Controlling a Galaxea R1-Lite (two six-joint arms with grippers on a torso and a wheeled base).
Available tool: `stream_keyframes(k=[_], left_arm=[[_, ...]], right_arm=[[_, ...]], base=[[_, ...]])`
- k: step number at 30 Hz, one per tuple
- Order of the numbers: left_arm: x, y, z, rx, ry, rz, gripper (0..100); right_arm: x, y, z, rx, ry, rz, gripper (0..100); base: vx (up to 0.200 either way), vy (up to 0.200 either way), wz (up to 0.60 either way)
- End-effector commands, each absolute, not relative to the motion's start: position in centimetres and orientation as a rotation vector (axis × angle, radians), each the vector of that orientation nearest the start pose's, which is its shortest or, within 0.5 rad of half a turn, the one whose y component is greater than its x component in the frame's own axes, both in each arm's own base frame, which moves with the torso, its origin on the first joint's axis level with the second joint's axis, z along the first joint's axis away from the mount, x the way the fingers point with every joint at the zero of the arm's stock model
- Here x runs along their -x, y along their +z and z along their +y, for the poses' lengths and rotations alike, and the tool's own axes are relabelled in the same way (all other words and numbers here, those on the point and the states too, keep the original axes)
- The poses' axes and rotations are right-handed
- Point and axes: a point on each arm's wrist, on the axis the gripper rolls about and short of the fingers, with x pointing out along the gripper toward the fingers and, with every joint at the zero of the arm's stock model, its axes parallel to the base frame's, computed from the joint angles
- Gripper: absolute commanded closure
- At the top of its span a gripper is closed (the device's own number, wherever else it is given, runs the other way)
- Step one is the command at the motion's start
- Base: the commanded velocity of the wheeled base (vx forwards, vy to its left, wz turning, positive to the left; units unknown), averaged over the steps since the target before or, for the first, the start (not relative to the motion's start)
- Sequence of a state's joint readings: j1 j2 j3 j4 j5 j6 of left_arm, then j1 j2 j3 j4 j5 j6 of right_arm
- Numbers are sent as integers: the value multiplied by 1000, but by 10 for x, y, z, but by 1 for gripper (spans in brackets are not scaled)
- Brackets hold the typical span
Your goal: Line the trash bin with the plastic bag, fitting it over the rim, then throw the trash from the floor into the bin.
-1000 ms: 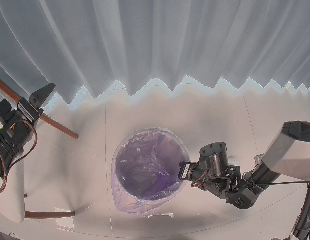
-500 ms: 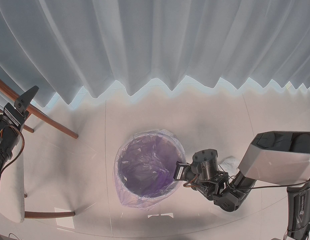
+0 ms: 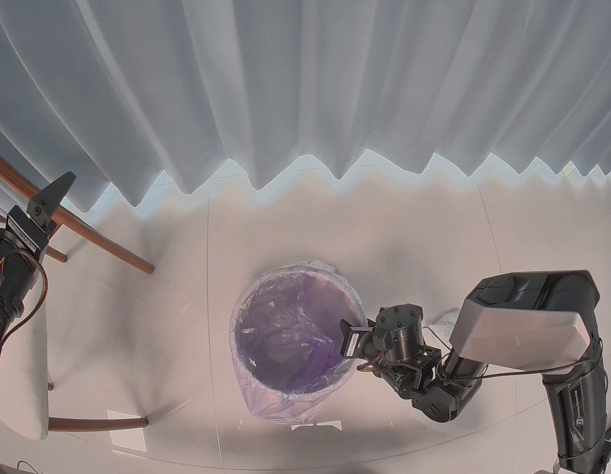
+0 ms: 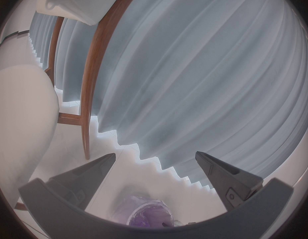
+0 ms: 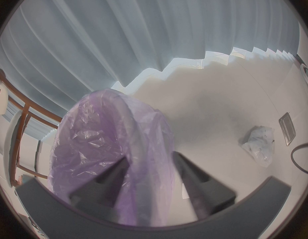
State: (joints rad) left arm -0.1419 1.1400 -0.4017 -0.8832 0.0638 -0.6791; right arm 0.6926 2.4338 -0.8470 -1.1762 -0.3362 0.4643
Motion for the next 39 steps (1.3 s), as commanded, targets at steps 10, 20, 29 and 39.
stream_keyframes(k=[10, 20, 29, 39], left_arm=[[-151, 213, -28, 687, -192, -38, 0], [-156, 201, -17, 631, -208, 21, 0], [-154, 191, -18, 630, -234, 68, 0], [-154, 190, -18, 536, -228, 61, 0]], right_arm=[[-302, 6, 239, -284, 266, 386, 0], [-279, 80, 153, -411, 116, 294, 0], [-299, 62, 89, -421, -52, 355, 0], [-325, 30, 96, -392, -65, 421, 0]], base=[[0, 0, 0], [-20, 0, 0], [-200, 0, 0], [-160, 0, 0]])
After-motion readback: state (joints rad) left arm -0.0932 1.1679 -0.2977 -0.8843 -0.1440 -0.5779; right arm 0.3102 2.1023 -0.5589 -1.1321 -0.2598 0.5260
